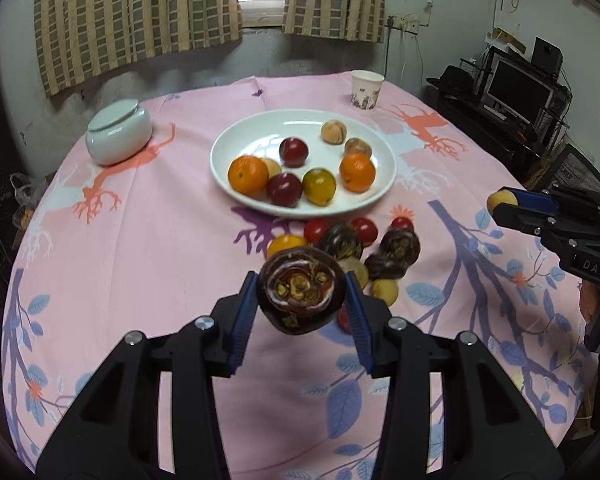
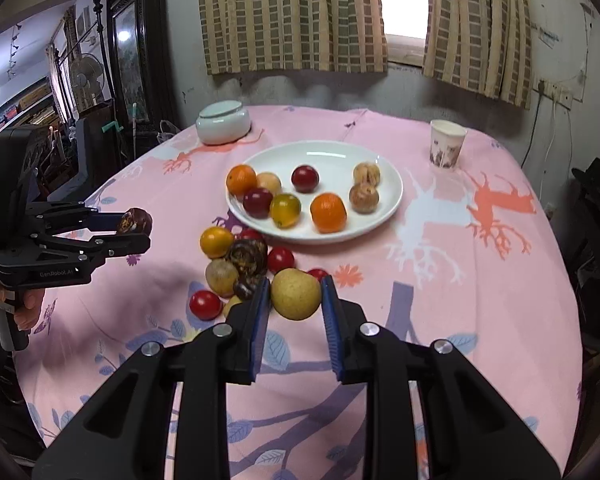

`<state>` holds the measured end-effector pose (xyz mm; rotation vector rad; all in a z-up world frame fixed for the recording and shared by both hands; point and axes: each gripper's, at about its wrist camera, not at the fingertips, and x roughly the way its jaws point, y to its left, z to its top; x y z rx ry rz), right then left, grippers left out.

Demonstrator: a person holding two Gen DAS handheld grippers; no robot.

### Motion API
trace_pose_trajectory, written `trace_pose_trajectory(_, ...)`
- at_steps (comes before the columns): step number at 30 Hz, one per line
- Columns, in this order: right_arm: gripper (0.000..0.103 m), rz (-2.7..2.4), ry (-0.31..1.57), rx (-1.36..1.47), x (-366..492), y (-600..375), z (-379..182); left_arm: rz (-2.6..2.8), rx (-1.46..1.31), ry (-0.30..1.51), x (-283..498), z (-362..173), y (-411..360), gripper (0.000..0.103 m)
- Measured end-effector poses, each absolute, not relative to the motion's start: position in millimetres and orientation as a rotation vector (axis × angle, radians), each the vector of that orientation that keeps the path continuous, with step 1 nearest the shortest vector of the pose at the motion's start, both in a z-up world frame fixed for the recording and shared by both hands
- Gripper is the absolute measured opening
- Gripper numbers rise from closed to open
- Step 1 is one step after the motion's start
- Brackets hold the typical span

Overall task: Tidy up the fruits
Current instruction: 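Carry both fruits onto the white plate and open both tools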

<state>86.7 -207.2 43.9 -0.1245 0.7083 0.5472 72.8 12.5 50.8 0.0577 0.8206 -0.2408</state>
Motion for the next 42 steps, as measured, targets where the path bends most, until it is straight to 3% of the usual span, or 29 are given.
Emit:
trace_pose_trajectory(12,0.027,0.566,0.684,-0.116,160.2,-181.9,64.9,-0.271,0.034,0.801,146.8,72.3,-6.6,0.044)
trace_pose_trajectory(30,0.027,0.522,0.81,-0.05,260.2,-147.6,2.4,-0.181,-0.03,0.886,250.7,22.0,-2.6,0.044)
trace_pose_trajectory(31,0.027,0.524,0.825,-0.046,262.8,-145.8,-1.2,-0.172,-0.024,0.881,252.7,21.8,-3.8,0.045)
trace_pose_trajectory(33,0.028,0.517,0.856,-0.047,266.6,-141.3,-8.2,-0.161,-0.031,0.875,256.1,22.1,-5.2,0.066)
trace_pose_trajectory(40,0.032,0.511,0.845,-0.034,253.4,-149.8,-2.9,-0.16,-0.007,0.834,240.8,37.5,-6.0,0.072)
trace_pose_trajectory(41,0.035,0.515,0.842,-0.031,249.9,-152.6,-0.9,-0.161,-0.005,0.831,237.3,39.5,-5.5,0.072)
trace_pose_trajectory(42,0.045,0.513,0.838,-0.027,246.3,-155.5,0.8,-0.162,-0.004,0.828,232.3,41.9,-4.7,0.072)
